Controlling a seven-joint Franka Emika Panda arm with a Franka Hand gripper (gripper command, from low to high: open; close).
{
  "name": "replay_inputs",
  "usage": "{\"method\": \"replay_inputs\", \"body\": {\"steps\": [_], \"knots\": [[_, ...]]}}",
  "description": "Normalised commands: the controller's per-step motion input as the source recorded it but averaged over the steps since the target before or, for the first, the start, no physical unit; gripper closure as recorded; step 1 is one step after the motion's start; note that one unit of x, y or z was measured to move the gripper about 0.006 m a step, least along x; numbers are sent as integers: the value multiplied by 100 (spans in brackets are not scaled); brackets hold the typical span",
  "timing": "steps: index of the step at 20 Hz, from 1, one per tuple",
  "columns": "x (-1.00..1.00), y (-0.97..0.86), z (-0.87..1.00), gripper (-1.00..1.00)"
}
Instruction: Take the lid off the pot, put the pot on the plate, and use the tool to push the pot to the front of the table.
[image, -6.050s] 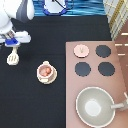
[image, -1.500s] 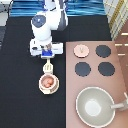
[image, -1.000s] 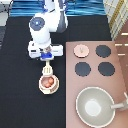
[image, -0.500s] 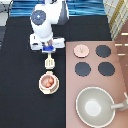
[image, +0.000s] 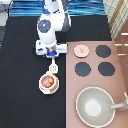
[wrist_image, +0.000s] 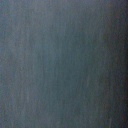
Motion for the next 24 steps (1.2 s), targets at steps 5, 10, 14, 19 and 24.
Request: {"method": "replay_inputs", "body": {"steps": [5, 10, 14, 19, 24], "knots": [[100, 0, 20, 100], [100, -1, 32, 100], [100, -3, 33, 100], [100, -6, 26, 100], [100, -10, 19, 100]]}}
